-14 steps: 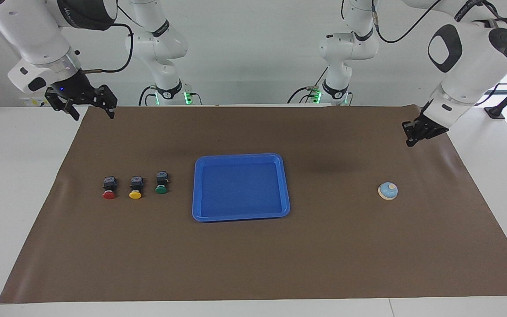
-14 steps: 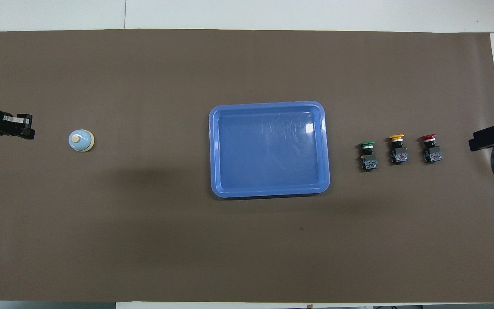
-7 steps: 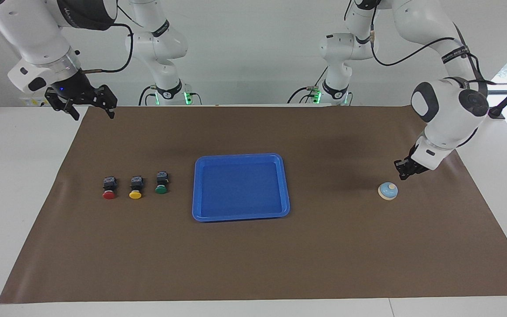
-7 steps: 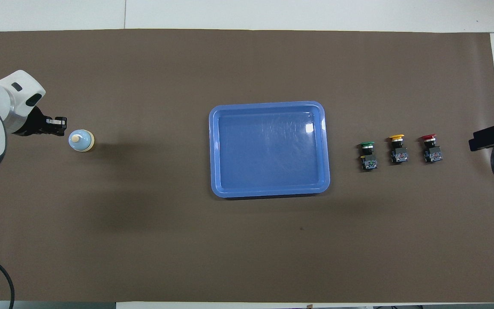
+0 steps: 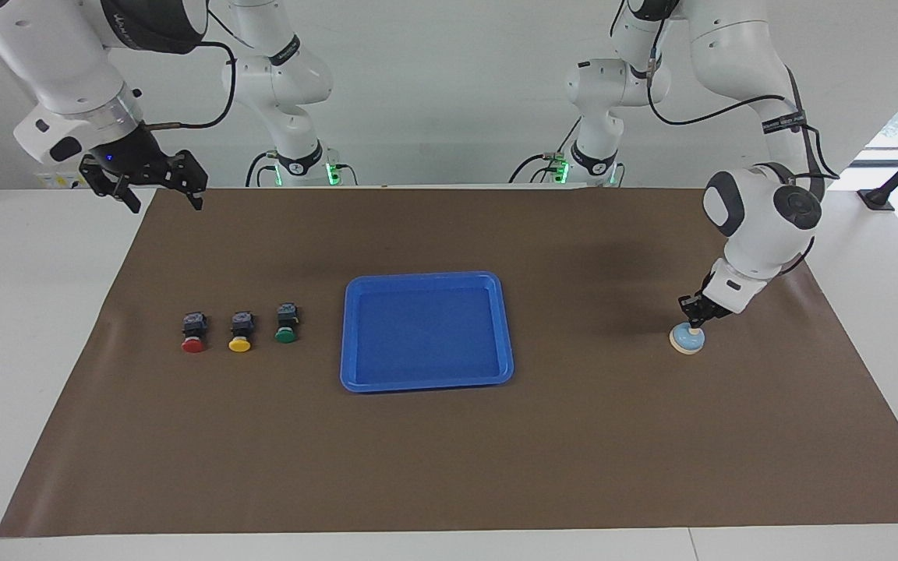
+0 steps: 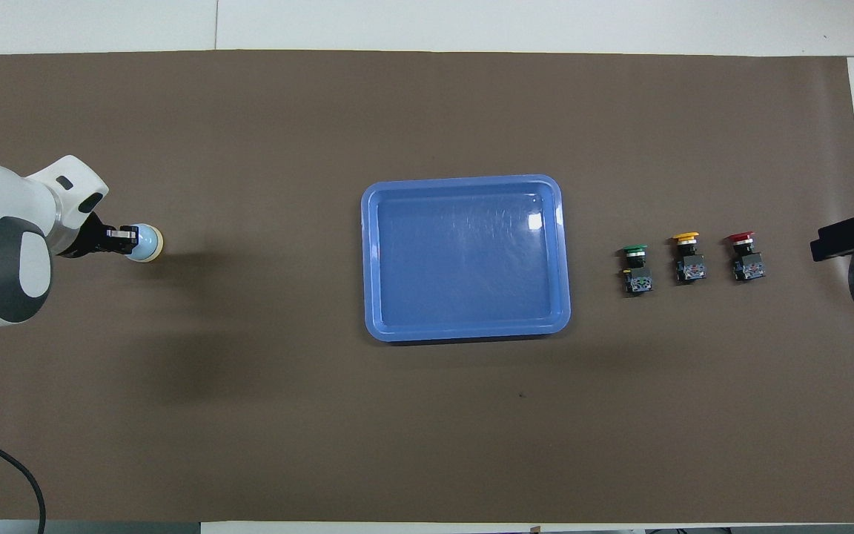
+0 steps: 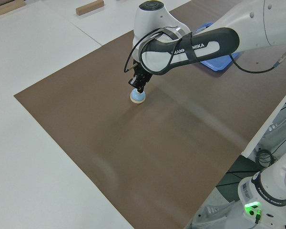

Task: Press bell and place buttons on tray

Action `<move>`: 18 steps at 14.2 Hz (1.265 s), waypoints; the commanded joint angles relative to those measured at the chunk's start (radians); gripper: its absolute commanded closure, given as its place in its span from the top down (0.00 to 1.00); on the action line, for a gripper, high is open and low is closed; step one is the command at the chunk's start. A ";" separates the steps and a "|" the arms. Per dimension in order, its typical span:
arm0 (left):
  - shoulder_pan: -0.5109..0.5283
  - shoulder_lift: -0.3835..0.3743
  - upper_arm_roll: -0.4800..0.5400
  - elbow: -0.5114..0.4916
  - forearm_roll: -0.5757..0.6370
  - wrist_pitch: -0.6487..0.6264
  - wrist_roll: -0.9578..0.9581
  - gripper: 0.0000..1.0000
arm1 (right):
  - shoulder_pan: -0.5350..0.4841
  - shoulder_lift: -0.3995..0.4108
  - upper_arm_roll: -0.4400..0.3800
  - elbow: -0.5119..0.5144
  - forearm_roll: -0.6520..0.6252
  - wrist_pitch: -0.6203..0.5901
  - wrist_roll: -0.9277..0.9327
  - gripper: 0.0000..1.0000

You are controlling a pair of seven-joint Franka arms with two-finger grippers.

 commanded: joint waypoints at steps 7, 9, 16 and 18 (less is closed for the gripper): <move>-0.004 -0.037 0.006 0.169 -0.004 -0.254 0.025 0.00 | -0.010 -0.016 0.008 -0.010 -0.008 -0.005 -0.005 1.00; -0.021 -0.110 0.006 0.209 -0.004 -0.370 0.020 0.15 | -0.010 -0.016 0.008 -0.010 -0.008 -0.005 -0.005 1.00; -0.061 -0.209 -0.034 0.458 0.015 -0.762 0.016 1.00 | -0.010 -0.016 0.008 -0.010 -0.008 -0.007 -0.005 1.00; -0.060 -0.215 -0.046 0.456 0.016 -0.757 0.014 1.00 | -0.008 -0.016 0.008 -0.010 -0.008 -0.005 -0.005 1.00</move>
